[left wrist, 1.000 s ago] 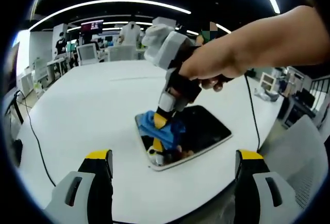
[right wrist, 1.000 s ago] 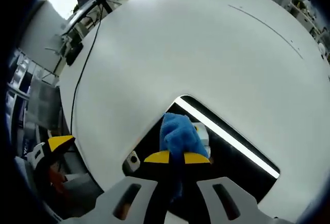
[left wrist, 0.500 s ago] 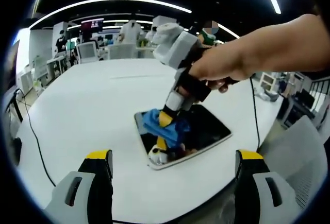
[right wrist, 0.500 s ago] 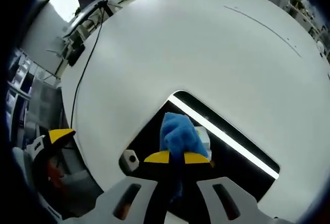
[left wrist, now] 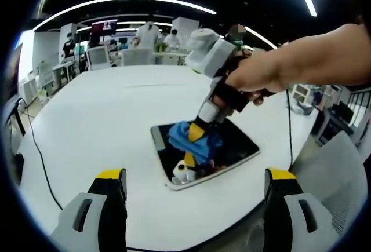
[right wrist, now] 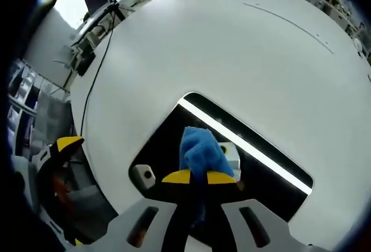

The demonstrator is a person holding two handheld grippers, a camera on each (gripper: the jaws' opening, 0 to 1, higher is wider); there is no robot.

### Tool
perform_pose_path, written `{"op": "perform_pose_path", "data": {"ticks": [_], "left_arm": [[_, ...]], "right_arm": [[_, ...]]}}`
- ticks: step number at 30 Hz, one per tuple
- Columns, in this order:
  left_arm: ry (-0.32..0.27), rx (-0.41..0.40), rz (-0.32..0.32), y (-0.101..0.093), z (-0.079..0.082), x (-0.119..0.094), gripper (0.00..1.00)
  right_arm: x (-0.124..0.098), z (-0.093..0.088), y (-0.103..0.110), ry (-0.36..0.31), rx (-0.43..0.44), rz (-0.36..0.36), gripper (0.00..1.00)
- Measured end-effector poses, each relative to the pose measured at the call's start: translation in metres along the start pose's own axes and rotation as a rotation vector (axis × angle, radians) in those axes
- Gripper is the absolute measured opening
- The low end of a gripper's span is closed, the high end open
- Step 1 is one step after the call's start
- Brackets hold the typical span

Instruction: Wipe the mirror surface with the cleaning cloth until all visible marks leave the cleaned area.

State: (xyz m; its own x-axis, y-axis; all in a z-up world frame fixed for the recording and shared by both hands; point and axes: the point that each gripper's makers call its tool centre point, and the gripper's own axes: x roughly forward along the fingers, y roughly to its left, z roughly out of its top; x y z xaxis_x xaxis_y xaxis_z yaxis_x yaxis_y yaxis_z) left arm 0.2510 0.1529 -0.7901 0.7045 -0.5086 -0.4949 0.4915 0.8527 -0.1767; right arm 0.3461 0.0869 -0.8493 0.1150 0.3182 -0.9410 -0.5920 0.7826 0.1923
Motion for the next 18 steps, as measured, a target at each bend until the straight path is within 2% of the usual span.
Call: {"op": "perform_pose_path", "data": {"ticks": [12,16,17,18], "left_arm": [[0.003,-0.001,0.002,0.001,0.000,0.000,0.99],[0.001,-0.004,0.001,0.001,0.000,0.000,0.99],[0.002,-0.005,0.001,0.001,0.000,0.000,0.99],[0.002,-0.006,0.001,0.001,0.000,0.000,0.99]], "right_arm": [[-0.008,-0.013,-0.011,-0.021,0.017,0.007,0.01],[-0.010,-0.018,-0.025,-0.015,0.014,-0.019,0.01],[-0.011,-0.019,-0.025,-0.018,0.055,0.003,0.01],[-0.010,-0.019,-0.029,-0.018,0.050,0.006,0.01]]}}
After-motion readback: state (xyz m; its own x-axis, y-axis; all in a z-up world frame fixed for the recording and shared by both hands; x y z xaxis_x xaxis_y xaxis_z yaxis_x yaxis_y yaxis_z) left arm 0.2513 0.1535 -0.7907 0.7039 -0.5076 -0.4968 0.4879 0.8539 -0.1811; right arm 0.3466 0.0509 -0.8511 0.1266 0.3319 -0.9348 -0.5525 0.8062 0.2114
